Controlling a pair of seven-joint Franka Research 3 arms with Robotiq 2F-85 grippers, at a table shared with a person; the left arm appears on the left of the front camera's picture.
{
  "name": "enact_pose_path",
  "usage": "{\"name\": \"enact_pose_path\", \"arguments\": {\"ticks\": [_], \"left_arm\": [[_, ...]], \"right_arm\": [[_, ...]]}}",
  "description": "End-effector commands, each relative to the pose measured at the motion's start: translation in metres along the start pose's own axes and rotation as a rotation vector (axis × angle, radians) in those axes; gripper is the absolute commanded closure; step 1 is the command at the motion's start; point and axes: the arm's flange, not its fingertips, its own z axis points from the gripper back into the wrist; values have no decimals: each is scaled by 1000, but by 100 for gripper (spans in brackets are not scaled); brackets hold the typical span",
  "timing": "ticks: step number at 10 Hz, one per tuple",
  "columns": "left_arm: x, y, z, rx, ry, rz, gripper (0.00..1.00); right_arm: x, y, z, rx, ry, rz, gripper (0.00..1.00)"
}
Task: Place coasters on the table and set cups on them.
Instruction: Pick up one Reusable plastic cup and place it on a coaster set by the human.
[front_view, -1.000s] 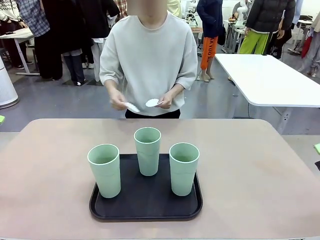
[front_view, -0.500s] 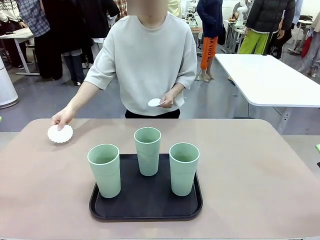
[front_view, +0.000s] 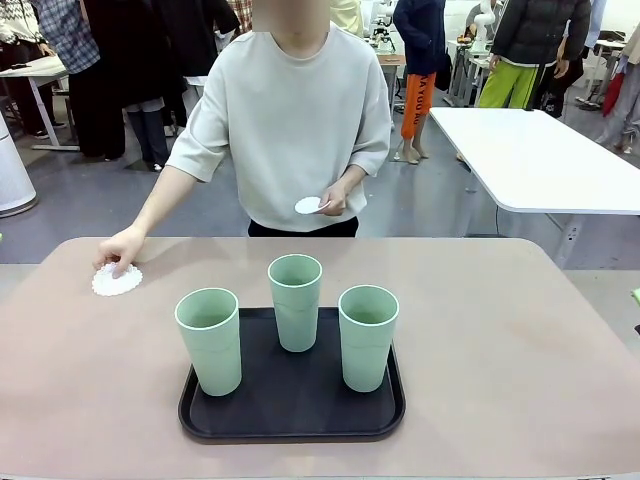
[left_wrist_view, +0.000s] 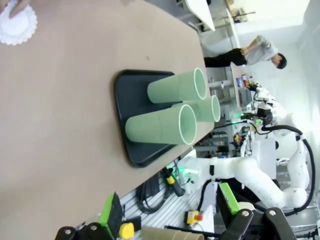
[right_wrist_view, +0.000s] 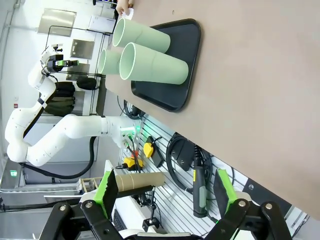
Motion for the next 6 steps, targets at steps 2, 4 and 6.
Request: {"name": "enact_pose_path", "arguments": {"ticks": [2, 4, 6], "left_arm": [[1, 1, 1, -21, -9, -7, 0], [1, 1, 1, -21, -9, -7, 0], [1, 1, 1, -21, -9, -7, 0]], "right_arm": [[1, 0, -1, 15, -2, 9, 0], [1, 0, -1, 15, -2, 9, 0], [1, 0, -1, 15, -2, 9, 0]]}}
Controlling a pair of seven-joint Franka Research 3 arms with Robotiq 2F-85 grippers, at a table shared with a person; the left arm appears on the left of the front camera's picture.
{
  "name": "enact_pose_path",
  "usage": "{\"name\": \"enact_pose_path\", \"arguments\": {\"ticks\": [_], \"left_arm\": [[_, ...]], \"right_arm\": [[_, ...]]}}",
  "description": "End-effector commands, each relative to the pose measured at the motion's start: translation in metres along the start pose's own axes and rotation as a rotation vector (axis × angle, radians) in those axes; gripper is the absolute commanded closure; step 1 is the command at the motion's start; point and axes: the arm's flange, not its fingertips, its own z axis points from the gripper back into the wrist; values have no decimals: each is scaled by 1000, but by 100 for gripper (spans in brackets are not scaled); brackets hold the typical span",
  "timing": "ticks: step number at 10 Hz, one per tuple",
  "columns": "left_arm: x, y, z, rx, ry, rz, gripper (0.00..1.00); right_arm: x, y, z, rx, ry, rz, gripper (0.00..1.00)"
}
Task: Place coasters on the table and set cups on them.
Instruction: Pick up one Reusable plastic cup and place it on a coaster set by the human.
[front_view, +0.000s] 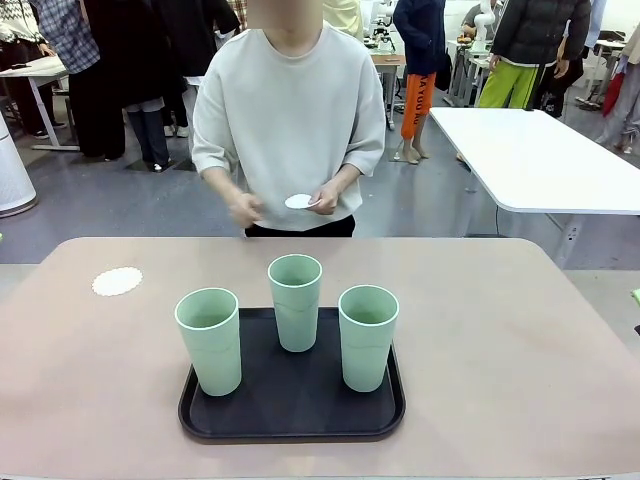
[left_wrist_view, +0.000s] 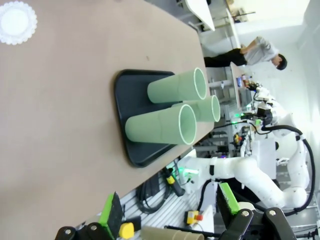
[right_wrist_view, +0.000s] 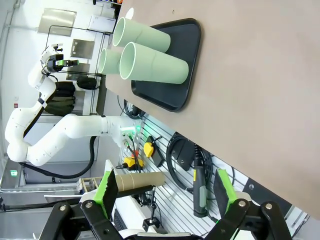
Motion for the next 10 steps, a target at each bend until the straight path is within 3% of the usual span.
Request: {"name": "enact_pose_path", "arguments": {"ticks": [1, 2, 3, 5, 7, 10], "left_arm": [[0, 0, 0, 0, 0, 0, 0], [0, -6, 6, 56, 107, -363, 0], [10, -18, 6, 296, 96, -666, 0], [17, -52, -9, 493, 266, -979, 0], [24, -78, -34, 548, 452, -1272, 0], [29, -104, -91, 624, 592, -1402, 0]], "right_arm": [[1, 0, 0, 14, -4, 9, 0], [1, 0, 0, 14, -4, 9, 0], [1, 0, 0, 14, -4, 9, 0], [1, 0, 0, 14, -4, 9, 0], [1, 0, 0, 14, -4, 9, 0], [1, 0, 0, 14, -4, 9, 0]]}}
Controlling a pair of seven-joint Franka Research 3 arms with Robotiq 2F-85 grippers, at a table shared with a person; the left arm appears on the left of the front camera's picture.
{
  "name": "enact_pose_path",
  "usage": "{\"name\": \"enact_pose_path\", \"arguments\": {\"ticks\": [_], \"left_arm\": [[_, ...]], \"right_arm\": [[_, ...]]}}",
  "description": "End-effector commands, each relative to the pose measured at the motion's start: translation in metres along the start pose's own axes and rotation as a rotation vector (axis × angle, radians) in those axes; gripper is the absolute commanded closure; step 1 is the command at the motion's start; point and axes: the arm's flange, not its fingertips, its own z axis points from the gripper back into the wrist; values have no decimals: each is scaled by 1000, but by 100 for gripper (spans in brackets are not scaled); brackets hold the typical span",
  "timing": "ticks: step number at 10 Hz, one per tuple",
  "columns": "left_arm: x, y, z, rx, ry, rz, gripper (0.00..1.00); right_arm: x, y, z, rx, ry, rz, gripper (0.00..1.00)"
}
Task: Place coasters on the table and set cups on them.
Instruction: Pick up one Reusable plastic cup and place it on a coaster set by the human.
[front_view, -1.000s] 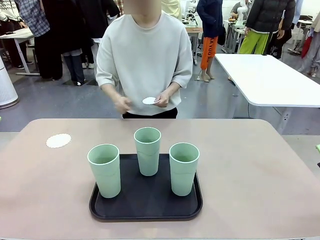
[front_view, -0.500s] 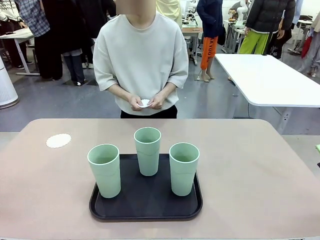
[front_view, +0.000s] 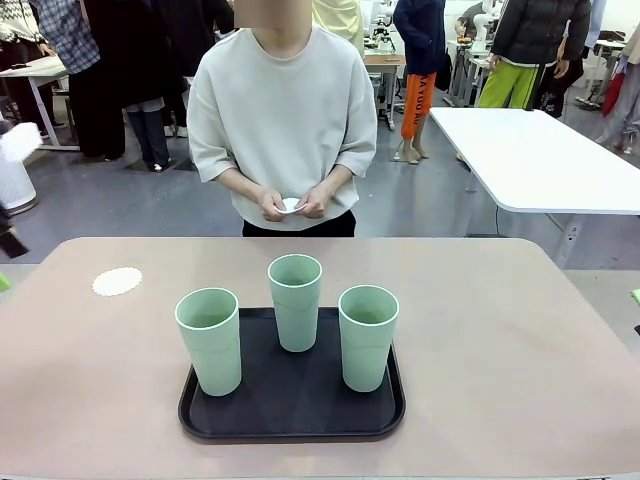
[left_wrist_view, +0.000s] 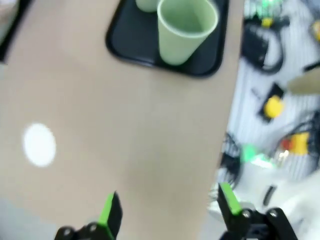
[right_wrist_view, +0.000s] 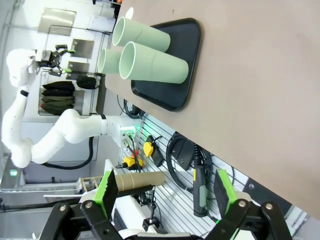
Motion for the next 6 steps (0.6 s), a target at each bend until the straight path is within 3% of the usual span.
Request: {"name": "enact_pose_path", "arguments": {"ticks": [1, 2, 3, 6], "left_arm": [[15, 0, -25, 164, 29, -162, 0], [21, -1, -28, 187, 36, -139, 0], [18, -1, -9, 68, 41, -111, 0], [18, -1, -9, 68, 41, -111, 0]], "right_arm": [[1, -1, 0, 16, -7, 9, 0], [1, -1, 0, 16, -7, 9, 0], [1, -1, 0, 16, -7, 9, 0], [1, -1, 0, 16, -7, 9, 0]]}}
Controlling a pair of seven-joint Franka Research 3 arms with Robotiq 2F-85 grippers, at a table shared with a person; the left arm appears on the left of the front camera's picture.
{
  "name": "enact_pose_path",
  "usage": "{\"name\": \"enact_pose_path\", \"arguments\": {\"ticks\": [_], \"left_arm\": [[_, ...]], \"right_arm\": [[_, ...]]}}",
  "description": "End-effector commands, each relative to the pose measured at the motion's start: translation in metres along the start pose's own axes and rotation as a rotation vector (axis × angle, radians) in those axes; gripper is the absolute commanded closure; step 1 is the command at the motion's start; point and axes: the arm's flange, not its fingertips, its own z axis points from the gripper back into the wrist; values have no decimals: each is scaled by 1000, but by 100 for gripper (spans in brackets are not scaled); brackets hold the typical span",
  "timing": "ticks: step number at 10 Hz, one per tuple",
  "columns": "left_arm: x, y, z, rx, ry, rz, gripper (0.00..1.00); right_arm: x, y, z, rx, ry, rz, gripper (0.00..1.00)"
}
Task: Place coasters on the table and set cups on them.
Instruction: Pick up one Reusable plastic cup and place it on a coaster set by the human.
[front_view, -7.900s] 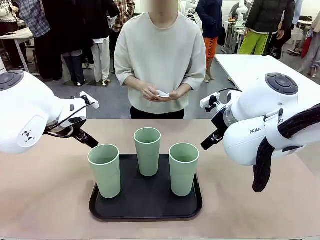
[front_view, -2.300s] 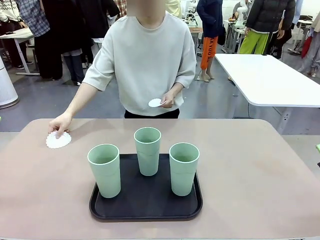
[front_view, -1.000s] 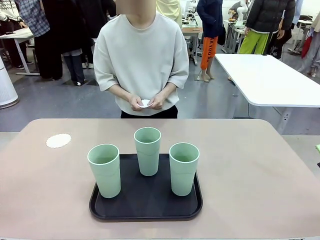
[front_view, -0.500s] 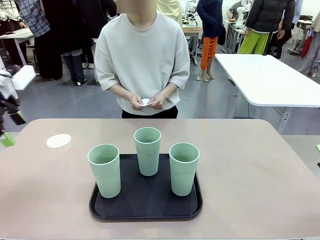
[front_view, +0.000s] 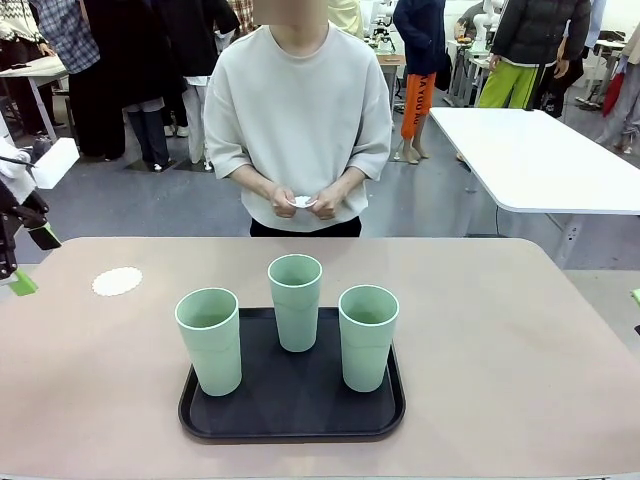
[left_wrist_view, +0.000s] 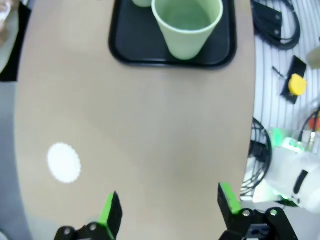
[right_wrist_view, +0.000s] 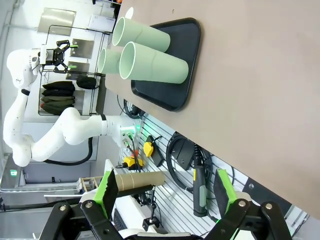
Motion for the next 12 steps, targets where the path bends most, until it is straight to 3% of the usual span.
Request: {"name": "enact_pose_path", "arguments": {"ticks": [1, 2, 4, 6, 8, 12], "left_arm": [[4, 0, -2, 12, 4, -8, 0], [-14, 1, -11, 21, -179, -56, 0], [-43, -11, -36, 105, -441, -131, 0], [-58, -17, -79, 198, -635, -153, 0], [-53, -7, -122, 165, -807, -109, 0], [-29, 25, -167, -122, -748, -113, 0]], "right_arm": [[1, -1, 0, 16, -7, 9, 0], [1, -1, 0, 16, -7, 9, 0], [1, -1, 0, 16, -7, 9, 0], [1, -1, 0, 16, -7, 9, 0], [1, -1, 0, 16, -7, 9, 0], [1, -1, 0, 16, -7, 9, 0]]}}
